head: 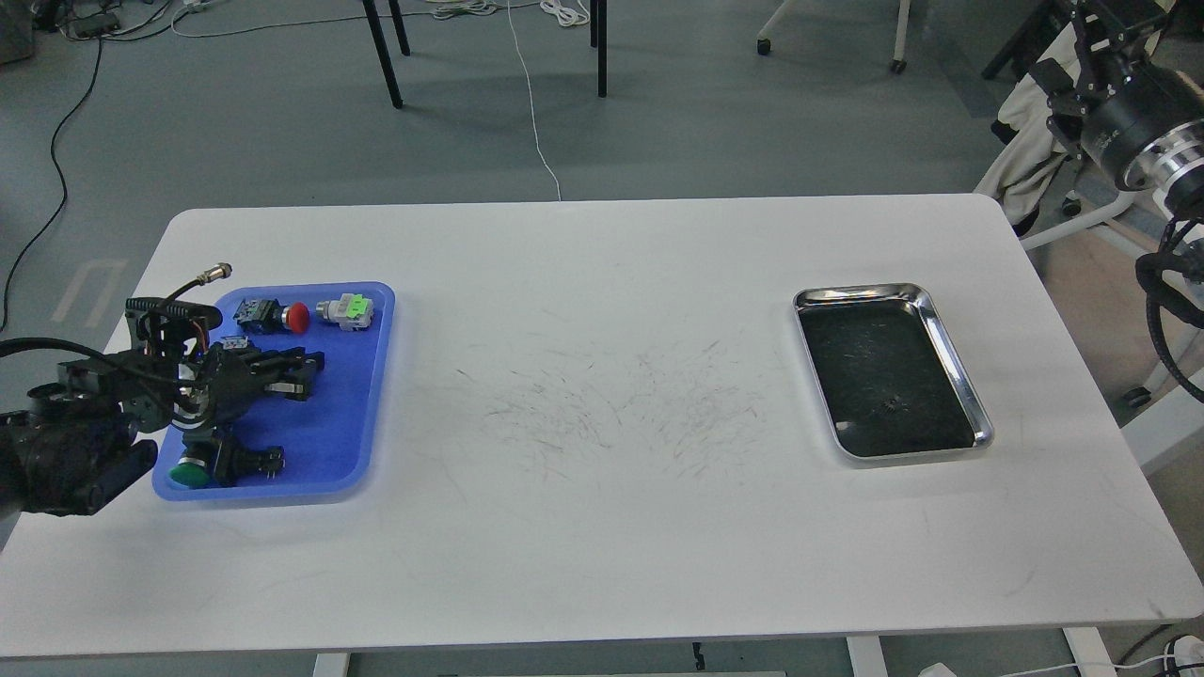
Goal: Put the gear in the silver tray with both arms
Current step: 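Reach the left gripper down into the blue tray toward another part, then close the left gripper on the small black gear and lift it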
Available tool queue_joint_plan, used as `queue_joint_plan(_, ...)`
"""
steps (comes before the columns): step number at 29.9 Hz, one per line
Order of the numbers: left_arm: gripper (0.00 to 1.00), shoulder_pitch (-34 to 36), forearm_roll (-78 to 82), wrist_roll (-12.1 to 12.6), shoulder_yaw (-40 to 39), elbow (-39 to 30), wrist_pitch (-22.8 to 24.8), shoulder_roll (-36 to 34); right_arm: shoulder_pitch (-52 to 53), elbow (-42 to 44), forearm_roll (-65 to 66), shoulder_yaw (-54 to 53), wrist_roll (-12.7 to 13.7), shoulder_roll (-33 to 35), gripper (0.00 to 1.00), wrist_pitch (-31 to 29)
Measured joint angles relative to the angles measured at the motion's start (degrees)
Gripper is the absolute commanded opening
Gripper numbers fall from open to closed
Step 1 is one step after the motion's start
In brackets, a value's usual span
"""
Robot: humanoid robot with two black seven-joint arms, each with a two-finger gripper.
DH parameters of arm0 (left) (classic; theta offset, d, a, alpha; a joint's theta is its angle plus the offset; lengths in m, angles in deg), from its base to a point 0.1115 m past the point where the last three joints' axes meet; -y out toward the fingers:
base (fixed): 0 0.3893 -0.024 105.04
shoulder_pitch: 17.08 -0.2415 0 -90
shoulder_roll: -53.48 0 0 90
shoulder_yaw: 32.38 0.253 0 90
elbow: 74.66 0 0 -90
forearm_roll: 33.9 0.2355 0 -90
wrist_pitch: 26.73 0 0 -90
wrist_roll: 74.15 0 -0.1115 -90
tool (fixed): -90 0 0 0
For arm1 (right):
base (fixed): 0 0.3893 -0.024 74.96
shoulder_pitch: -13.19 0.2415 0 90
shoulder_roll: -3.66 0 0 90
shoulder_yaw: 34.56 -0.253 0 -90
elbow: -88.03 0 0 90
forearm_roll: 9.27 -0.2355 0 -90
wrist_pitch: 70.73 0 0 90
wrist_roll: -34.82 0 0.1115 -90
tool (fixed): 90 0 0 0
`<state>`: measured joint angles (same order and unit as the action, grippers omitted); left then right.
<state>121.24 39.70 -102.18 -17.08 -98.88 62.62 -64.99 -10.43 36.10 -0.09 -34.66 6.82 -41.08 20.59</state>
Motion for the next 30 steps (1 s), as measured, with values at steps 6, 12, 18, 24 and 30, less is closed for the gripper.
queue_joint_plan(6, 0.10, -0.1, 0.1, 0.0, 0.3, 0.3, 0.0, -0.2, -0.1, 0.0, 0.3, 0.0, 0.0, -0.2, 0.90, 0.0)
queue_joint_plan(12, 0.08, 0.3, -0.2, 0.0, 0.4, 0.5, 0.3, -0.9, -0.1, 0.1, 0.3, 0.0, 0.0, -0.3, 0.90, 0.0)
queue_joint_plan(18, 0.08, 1.8, -1.5, 0.1, -0.4, -0.2, 1.3, -3.7, -0.2, 0.2, 0.4, 0.2, 0.0, -0.3, 0.90, 0.0)
queue_joint_plan(24, 0.07, 4.8, -6.9, 0.0, -0.6, -0.4, 2.9, -4.4, -0.3, 0.4, 0.4, 0.1, 0.0, -0.3, 0.90, 0.0)
queue_joint_plan(30, 0.07, 8.4, -12.4, 0.0, -1.0, -1.5, 4.9, -4.7, -0.5, 0.4, 0.4, 0.1, 0.0, -0.4, 0.91, 0.0)
